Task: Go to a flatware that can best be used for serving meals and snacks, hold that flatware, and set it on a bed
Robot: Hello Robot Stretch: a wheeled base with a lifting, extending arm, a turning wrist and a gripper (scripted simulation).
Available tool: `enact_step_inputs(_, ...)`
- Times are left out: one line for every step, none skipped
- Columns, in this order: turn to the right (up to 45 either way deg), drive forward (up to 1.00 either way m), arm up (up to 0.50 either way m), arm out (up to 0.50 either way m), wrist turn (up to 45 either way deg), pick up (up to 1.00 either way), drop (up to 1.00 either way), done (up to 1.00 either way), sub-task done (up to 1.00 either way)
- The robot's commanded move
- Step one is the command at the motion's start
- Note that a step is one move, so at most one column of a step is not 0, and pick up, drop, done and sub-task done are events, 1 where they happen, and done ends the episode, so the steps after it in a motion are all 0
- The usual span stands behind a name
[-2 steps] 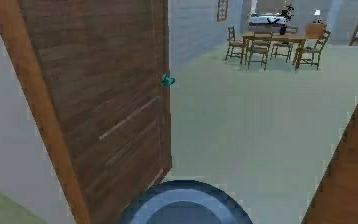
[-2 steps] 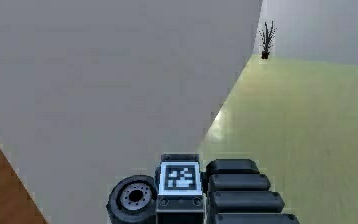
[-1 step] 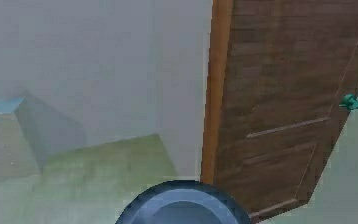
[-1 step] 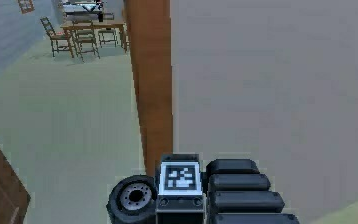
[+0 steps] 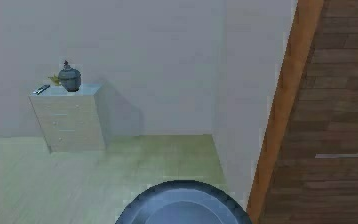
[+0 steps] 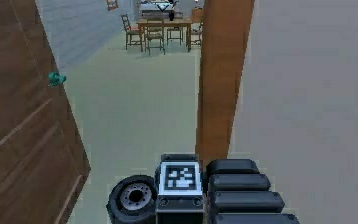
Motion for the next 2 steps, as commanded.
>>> enact_step_inputs(0.0,0.15,0.0,0.0,0.0,0.0,0.0,0.0,0.0)
enact_step_inputs(45.0,0.0,0.0,0.0,0.0,0.0,0.0,0.0,0.0)
